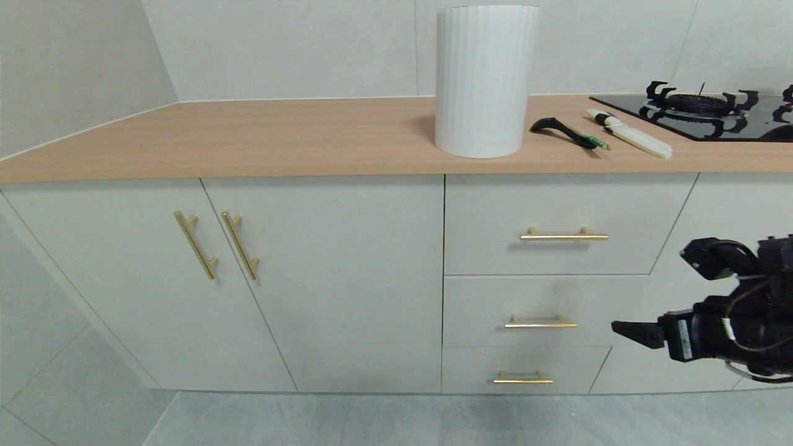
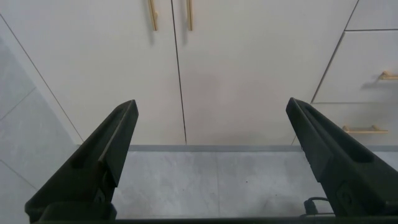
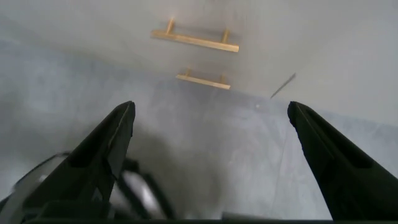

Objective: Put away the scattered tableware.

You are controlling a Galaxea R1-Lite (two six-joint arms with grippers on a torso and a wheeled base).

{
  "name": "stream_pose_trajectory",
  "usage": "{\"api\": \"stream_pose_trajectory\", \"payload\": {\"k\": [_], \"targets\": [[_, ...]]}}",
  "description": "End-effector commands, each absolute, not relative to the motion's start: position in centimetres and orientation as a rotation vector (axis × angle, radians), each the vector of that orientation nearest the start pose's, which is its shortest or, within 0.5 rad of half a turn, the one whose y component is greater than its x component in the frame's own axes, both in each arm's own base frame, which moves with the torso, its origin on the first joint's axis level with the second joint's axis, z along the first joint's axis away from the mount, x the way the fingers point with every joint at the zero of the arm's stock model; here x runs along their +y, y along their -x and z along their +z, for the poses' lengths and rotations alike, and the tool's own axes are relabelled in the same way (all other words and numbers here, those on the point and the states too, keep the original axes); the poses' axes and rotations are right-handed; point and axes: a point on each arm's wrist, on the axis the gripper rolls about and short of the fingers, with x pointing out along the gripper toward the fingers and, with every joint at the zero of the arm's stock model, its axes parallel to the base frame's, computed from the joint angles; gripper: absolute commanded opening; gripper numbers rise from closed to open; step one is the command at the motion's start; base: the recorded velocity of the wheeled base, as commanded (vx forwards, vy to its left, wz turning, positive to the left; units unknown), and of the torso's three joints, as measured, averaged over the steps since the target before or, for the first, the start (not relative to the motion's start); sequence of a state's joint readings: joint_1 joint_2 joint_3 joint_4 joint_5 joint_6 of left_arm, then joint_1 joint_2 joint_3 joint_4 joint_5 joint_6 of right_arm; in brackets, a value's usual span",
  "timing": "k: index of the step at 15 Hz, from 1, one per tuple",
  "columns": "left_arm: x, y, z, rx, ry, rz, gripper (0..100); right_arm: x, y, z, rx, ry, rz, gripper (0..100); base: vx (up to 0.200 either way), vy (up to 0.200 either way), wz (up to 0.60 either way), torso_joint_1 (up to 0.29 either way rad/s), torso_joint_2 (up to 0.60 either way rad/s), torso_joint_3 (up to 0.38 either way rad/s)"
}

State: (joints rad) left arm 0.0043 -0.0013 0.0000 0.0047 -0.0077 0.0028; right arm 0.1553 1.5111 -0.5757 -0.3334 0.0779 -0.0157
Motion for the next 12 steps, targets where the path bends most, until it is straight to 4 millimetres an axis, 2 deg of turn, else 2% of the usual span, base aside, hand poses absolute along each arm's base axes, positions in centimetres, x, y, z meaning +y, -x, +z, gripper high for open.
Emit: {"api": "stream_pose_trajectory", "payload": {"k": [1, 4, 7, 12], "targets": [[0.0, 2.3, 7.5, 0.005, -0.003, -0.003, 100, 5.7, -28.5, 10.8, 0.675, 0.074, 0.232, 100, 0.0, 0.0, 0.0, 0.0, 0.0, 0.0], [0.0, 2.3, 7.5, 0.005, -0.003, -0.003, 100, 6.6, -31.0, 10.1, 0.674, 0.085, 0.224, 100, 0.0, 0.0, 0.0, 0.0, 0.0, 0.0], [0.0, 2.3, 7.5, 0.005, -0.003, -0.003, 100, 7.8, -33.4, 6.9, 0.726, 0.119, 0.201, 100, 0.0, 0.0, 0.0, 0.0, 0.0, 0.0], [0.0, 2.3, 7.5, 0.005, -0.003, -0.003, 100, 8.7, -35.4, 3.0, 0.688, 0.095, 0.135, 100, 0.0, 0.0, 0.0, 0.0, 0.0, 0.0]]}}
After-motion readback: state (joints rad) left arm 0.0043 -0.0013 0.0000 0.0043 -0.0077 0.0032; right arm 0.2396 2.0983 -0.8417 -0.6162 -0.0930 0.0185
